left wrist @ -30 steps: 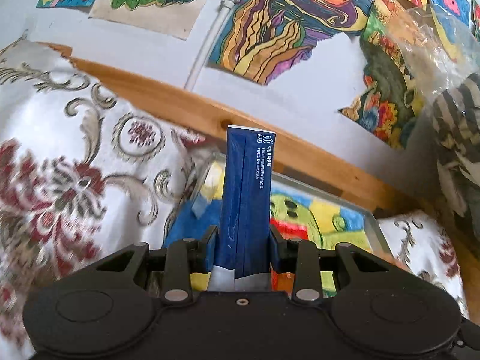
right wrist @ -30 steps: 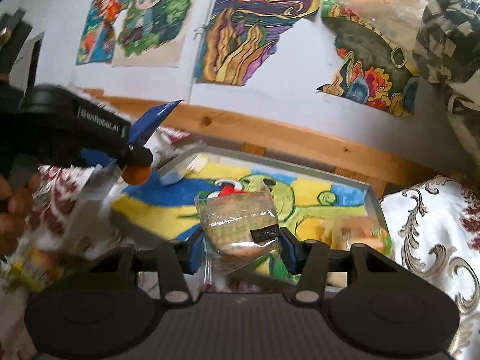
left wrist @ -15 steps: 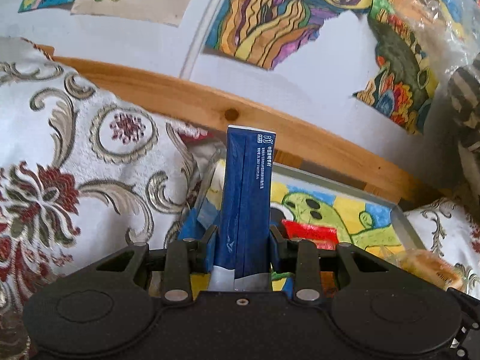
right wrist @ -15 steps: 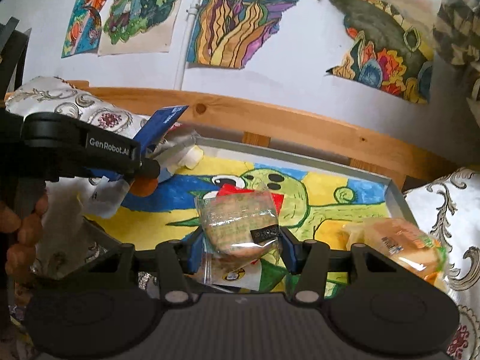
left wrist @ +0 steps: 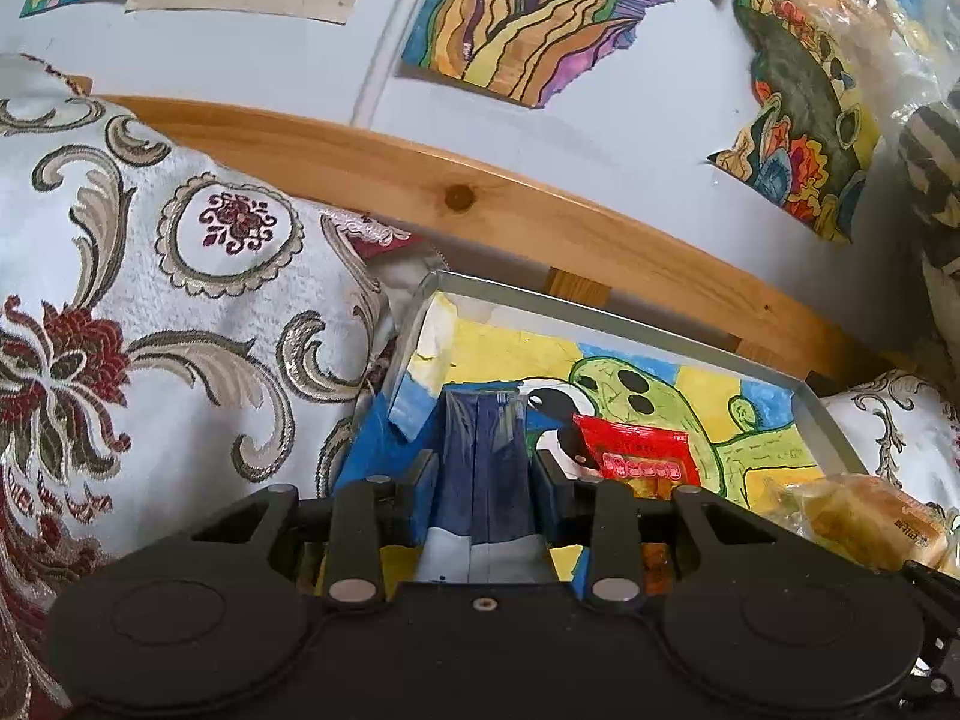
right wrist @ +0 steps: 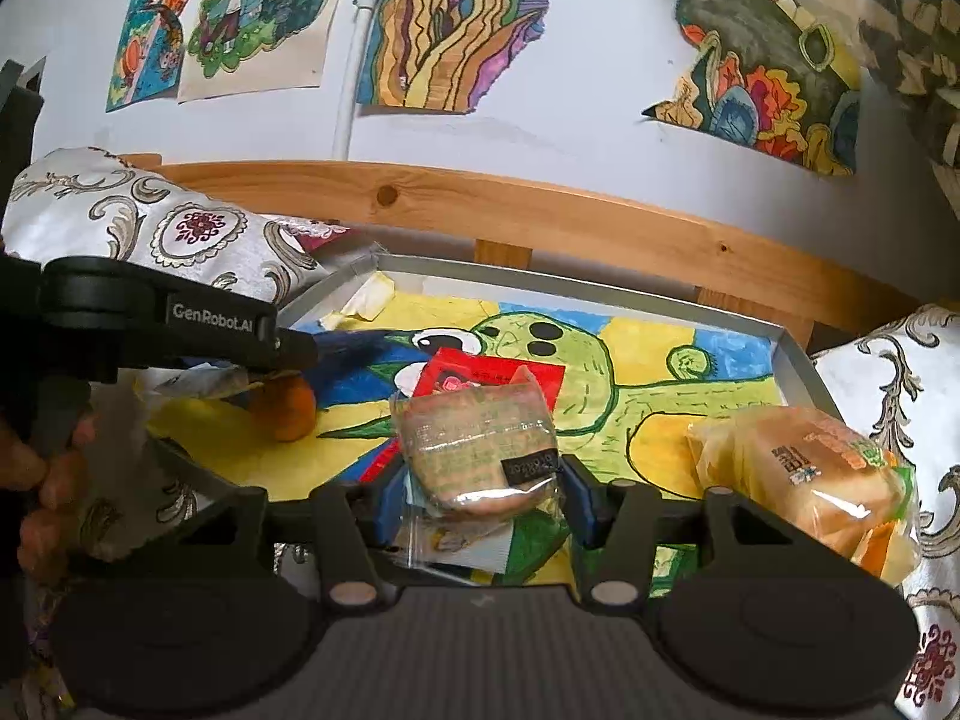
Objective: Organize snacks
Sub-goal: 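Lift and carry the blue packet and round cake over the grey tray with both tools, then lower and open the left tool on the blue packet while the right releases the cake, then withdraw both tools from the tray back over the remaining snacks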
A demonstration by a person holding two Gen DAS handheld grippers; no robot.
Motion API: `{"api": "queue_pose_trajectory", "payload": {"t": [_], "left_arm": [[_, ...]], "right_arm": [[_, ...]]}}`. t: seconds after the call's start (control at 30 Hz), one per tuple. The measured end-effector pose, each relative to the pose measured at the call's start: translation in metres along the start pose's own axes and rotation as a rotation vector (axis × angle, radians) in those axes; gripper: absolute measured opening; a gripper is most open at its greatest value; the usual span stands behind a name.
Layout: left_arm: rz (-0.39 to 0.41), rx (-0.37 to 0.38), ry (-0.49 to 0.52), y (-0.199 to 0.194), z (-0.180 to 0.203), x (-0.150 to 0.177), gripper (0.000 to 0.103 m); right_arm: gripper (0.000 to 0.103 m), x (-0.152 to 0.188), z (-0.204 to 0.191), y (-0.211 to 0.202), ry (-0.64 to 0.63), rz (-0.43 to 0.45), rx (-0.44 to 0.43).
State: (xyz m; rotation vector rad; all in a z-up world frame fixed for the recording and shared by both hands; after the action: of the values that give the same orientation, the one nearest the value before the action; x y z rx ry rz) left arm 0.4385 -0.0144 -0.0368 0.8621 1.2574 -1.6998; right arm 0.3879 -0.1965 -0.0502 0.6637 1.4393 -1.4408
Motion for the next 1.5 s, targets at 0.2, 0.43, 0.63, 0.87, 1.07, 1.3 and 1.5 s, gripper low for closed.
{"api": "queue_pose_trajectory", "payload": {"t": [0.2,0.43,0.63,0.87,1.07,1.3,1.5], "left_arm": [[-0.01,-0.003,-0.001,0.0,-0.001,0.0,0.039],[-0.003,0.008,-0.017,-0.013,0.001,-0.007,0.069],[0.022,-0.001,-0.028,-0.037,0.001,-0.019,0.081],[0.062,-0.022,-0.029,-0.074,0.001,-0.033,0.094],[0.12,-0.047,-0.027,-0.116,0.002,-0.039,0.1],[0.163,-0.065,-0.02,-0.163,0.007,-0.029,0.102],[0.168,-0.083,0.008,-0.202,0.01,-0.007,0.102]], "right_arm": [[0.064,0.0,0.0,0.001,0.008,-0.017,0.0],[0.087,-0.006,-0.002,-0.009,-0.001,0.004,0.003],[0.096,-0.02,-0.004,-0.03,0.003,0.046,0.006],[0.103,-0.032,-0.001,-0.069,0.019,0.116,0.034],[0.103,-0.035,0.002,-0.101,0.047,0.152,0.051],[0.103,-0.029,0.002,-0.139,0.057,0.178,0.07],[0.103,-0.019,-0.001,-0.179,0.049,0.195,0.086]]}}
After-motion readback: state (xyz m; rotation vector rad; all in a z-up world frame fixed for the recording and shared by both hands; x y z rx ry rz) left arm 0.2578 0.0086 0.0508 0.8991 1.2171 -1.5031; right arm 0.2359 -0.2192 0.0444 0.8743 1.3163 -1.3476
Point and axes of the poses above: each gripper's, at about its wrist camera, not at the fingertips, and y roughly the way its jaws point, z to its right, x to its underside, the point moved 4 cm from there along y, roughly the way its jaws point, and after that the axes turned 5 degrees about -x, right-handed, at the moved point
